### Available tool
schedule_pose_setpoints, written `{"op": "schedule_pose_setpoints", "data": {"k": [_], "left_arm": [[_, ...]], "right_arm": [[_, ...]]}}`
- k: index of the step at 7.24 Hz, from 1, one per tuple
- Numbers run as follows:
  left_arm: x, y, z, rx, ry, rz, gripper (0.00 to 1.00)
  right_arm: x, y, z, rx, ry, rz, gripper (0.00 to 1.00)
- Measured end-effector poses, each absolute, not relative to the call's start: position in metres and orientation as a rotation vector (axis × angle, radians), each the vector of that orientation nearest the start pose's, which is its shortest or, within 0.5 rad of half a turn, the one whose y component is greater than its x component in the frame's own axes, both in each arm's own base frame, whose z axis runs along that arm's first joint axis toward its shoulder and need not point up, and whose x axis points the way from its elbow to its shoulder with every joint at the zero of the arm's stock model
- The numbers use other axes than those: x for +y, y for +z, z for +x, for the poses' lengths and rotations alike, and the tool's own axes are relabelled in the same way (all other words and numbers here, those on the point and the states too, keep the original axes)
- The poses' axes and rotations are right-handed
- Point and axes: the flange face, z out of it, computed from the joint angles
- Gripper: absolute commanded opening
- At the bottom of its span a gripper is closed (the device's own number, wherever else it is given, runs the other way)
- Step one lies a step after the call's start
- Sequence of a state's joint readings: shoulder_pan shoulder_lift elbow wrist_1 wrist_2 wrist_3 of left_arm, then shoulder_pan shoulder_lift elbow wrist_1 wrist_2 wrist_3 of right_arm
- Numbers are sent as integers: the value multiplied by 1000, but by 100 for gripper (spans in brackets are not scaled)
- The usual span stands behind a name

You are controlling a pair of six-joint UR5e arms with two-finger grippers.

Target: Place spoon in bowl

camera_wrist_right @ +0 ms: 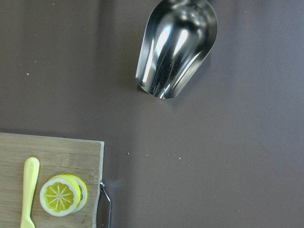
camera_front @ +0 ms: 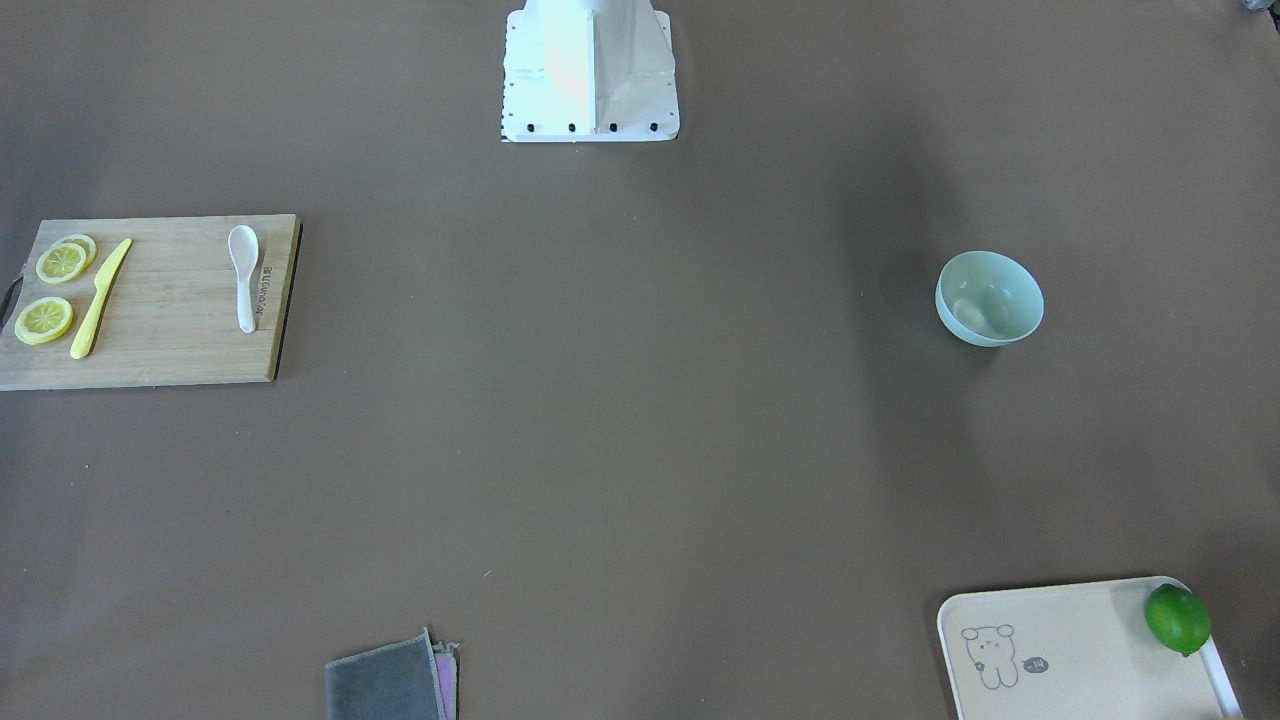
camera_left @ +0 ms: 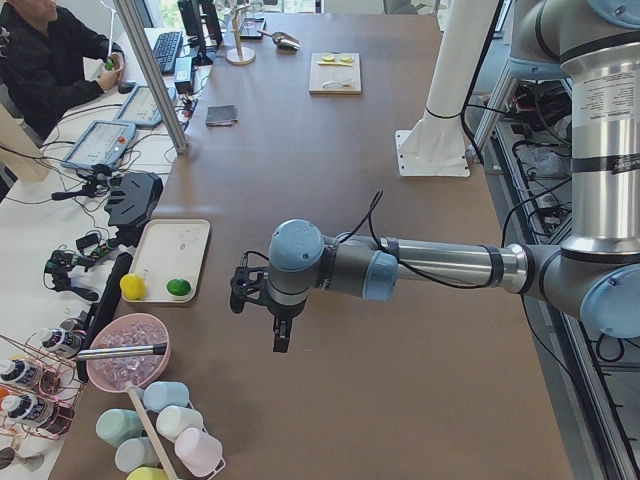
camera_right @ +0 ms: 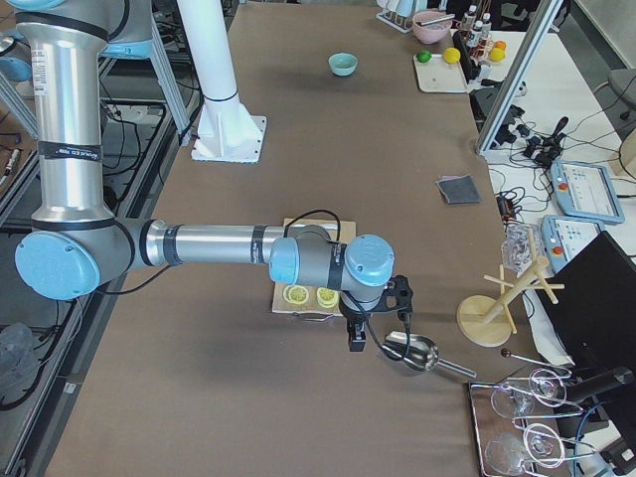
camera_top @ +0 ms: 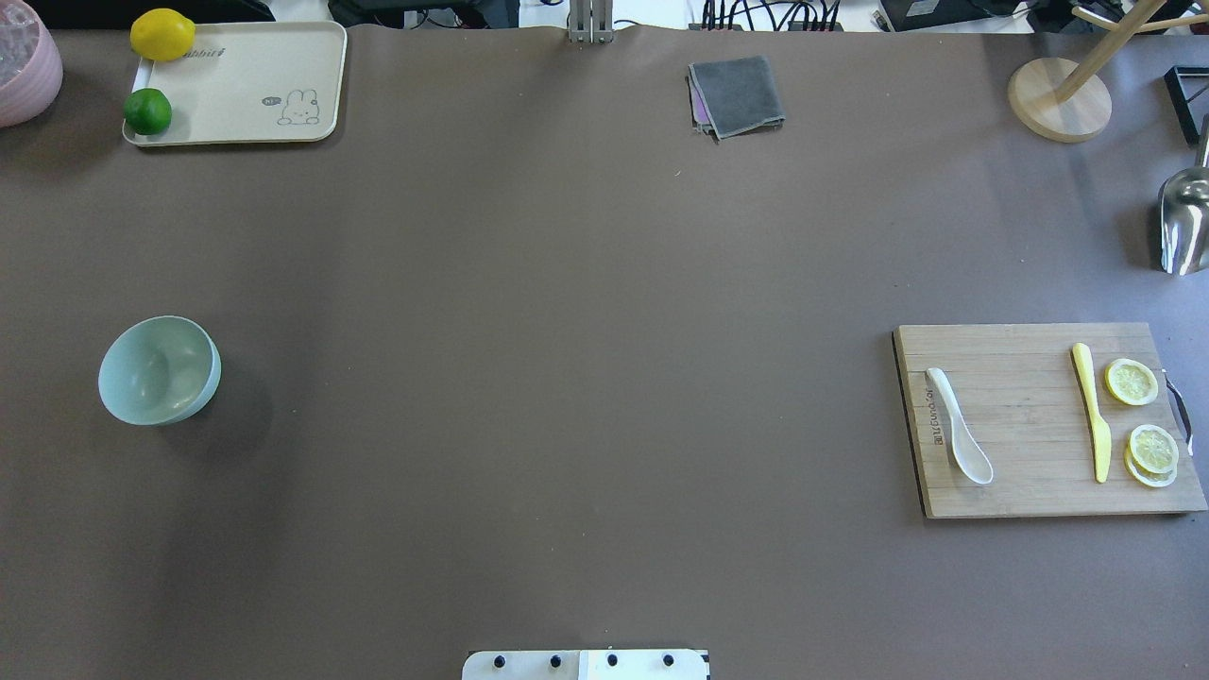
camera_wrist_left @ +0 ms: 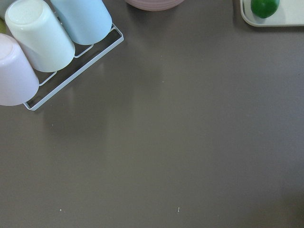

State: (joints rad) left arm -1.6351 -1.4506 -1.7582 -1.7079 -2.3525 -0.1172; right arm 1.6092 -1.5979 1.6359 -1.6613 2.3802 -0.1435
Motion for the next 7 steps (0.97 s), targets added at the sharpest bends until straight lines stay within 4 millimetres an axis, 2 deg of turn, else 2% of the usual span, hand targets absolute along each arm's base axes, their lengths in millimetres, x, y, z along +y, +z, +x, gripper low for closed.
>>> {"op": "schedule_pose_setpoints", "data": {"k": [7], "left_arm": [[-454, 602, -92, 784, -94, 182, 98]], "right_arm": [[-471, 648, 79, -811, -77, 20, 100]]}}
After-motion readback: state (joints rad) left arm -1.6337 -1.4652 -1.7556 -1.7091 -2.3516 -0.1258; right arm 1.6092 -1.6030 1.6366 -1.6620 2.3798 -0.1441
